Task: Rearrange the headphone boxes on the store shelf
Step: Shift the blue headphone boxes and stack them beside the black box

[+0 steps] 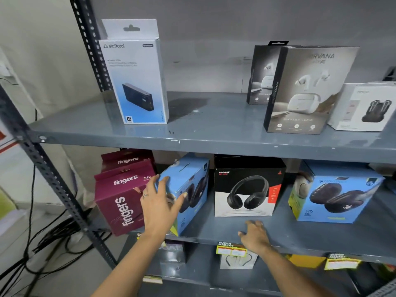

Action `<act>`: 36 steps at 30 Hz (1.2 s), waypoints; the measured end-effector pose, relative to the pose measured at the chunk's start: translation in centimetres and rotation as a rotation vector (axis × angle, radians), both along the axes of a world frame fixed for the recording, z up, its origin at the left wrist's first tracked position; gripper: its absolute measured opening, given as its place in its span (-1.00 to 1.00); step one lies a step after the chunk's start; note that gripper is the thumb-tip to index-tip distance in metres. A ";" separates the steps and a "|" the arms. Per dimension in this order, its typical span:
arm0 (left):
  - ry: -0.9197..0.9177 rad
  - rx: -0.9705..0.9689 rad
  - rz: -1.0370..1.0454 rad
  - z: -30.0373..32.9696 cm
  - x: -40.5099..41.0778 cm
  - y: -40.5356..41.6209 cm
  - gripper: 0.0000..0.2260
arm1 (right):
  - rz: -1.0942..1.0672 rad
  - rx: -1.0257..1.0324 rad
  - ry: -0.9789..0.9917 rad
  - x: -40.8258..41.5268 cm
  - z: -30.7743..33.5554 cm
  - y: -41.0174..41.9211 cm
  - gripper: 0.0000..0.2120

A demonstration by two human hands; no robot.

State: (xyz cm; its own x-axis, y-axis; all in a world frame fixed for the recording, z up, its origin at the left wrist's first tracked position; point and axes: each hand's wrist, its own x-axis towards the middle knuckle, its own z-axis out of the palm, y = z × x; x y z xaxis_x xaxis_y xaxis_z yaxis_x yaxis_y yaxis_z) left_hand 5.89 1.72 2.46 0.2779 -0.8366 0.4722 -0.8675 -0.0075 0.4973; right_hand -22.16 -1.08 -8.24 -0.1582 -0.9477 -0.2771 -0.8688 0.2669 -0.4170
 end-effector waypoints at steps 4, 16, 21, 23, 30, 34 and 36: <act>0.149 -0.013 -0.035 -0.5 -0.8 0.0 -0.46 | -0.002 -0.008 0.041 0.1 0.0 0.2 -0.45; 0.348 -0.086 -0.071 -0.5 -0.7 0.4 -0.44 | -0.014 -0.024 0.041 0.2 -0.1 0.5 -0.46; 0.401 -0.075 -0.099 -0.2 0.3 1.4 -0.45 | -0.019 -0.027 0.046 0.4 -0.2 0.4 -0.48; 0.407 -0.068 -0.115 -0.1 0.7 1.8 -0.44 | -0.018 -0.032 0.045 0.6 -0.2 0.4 -0.47; 0.428 -0.111 -0.182 0.5 3.1 3.8 -0.44 | -0.033 -0.036 -0.226 1.5 0.3 0.5 -0.27; 0.532 -0.054 -0.277 1.7 5.6 4.3 -0.45 | 0.059 0.035 -0.629 2.5 1.7 0.9 -0.01; 0.613 -0.023 -0.347 2.3 6.5 4.2 -0.44 | 0.144 0.087 -0.774 3.6 2.4 0.9 0.01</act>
